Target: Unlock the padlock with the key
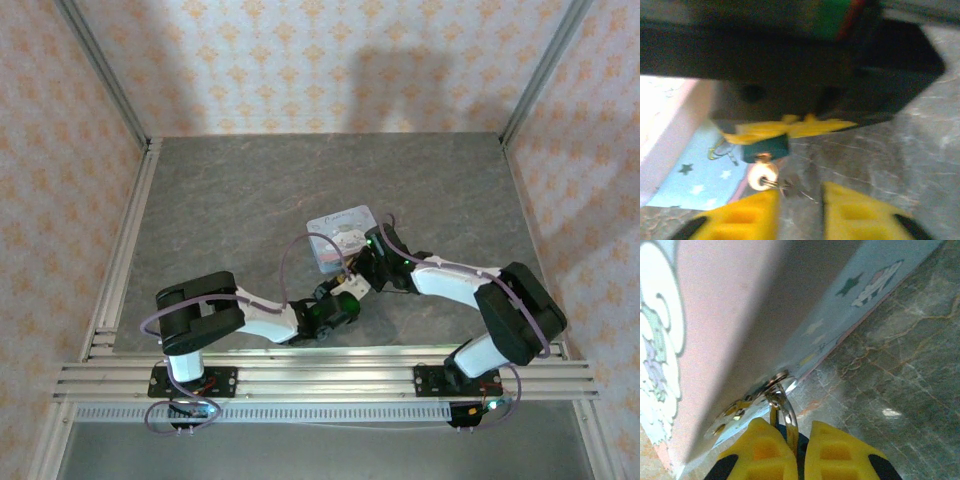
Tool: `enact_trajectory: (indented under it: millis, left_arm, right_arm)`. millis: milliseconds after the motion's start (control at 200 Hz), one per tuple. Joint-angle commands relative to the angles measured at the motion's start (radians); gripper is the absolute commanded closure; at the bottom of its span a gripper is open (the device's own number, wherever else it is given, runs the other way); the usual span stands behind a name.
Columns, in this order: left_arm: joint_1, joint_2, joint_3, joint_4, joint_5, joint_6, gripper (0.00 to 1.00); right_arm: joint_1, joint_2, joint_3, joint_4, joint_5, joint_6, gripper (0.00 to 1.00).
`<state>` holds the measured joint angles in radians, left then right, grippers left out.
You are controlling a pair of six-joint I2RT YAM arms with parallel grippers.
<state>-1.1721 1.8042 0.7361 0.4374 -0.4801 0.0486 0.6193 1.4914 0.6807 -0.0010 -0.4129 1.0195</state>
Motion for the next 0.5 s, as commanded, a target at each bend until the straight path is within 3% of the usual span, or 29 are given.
enact_trajectory:
  millis: [0, 230, 495]
  left_arm:
    - [0.004, -0.067, -0.049, 0.082, 0.087, -0.072, 0.61]
    - [0.076, -0.217, -0.225, 0.204, 0.234, -0.222, 0.47]
    - [0.187, -0.342, -0.311, 0.191, 0.368, -0.323, 0.47]
  right_arm:
    - [0.003, 0.012, 0.045, -0.013, -0.003, -0.053, 1.0]
    - [0.002, 0.042, 0.129, -0.173, 0.017, -0.307, 1.0]
    - [0.0, 0.082, 0.225, -0.356, 0.032, -0.7, 1.0]
